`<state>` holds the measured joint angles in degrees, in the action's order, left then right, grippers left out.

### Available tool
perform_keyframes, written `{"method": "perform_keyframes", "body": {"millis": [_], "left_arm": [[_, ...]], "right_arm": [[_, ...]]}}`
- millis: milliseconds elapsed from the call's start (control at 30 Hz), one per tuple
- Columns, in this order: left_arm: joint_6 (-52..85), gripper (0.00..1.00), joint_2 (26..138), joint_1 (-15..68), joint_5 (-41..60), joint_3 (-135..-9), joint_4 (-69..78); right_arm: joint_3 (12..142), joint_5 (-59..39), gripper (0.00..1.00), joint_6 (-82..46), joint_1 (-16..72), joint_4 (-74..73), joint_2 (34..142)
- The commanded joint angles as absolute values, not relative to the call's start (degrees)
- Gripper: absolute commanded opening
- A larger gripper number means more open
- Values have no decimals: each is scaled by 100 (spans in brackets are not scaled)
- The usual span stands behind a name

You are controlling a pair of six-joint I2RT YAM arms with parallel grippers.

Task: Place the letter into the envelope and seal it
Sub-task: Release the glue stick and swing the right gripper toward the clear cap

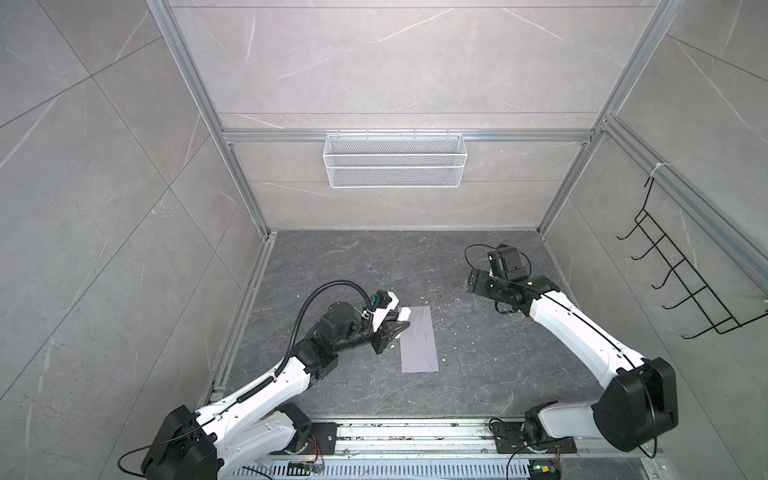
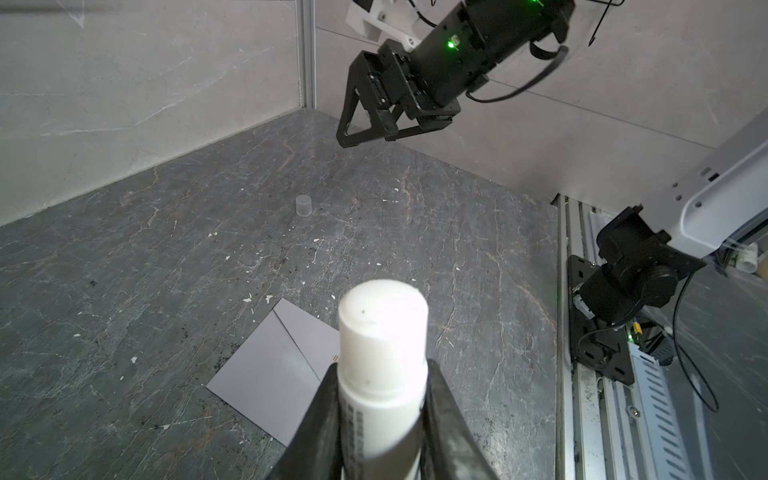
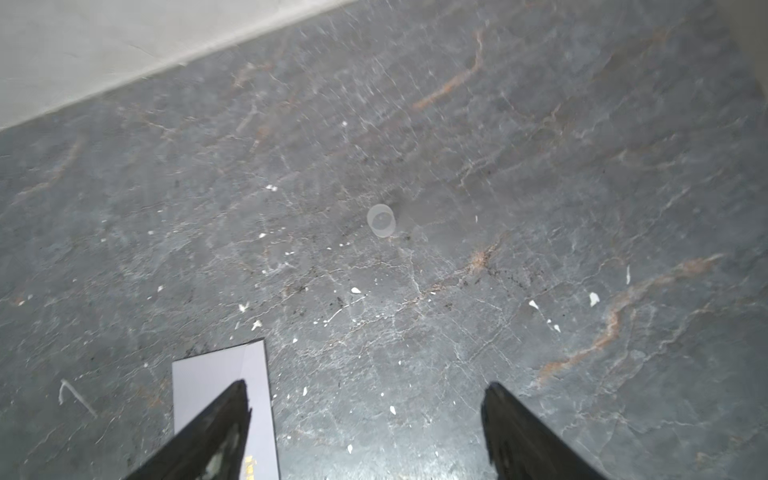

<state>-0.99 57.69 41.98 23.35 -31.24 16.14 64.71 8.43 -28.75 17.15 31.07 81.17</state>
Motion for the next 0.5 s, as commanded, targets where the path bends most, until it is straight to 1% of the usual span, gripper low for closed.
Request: {"method": "perform_keyframes", "body": {"millis": [0, 133, 467], "left_arm": [[-675, 0, 5642, 4292, 2176, -3087, 2203], [-835, 0, 5728, 4328, 2243, -3074, 2211], [-680, 0, 5993, 4373, 2391, -3157, 2355]], "right_arm": [[6752, 418, 85, -2980, 1461, 3252, 8467], [7027, 308, 80, -2989, 1263, 3268, 9005], [8042, 276, 72, -2796, 1226, 3415, 10410]]}}
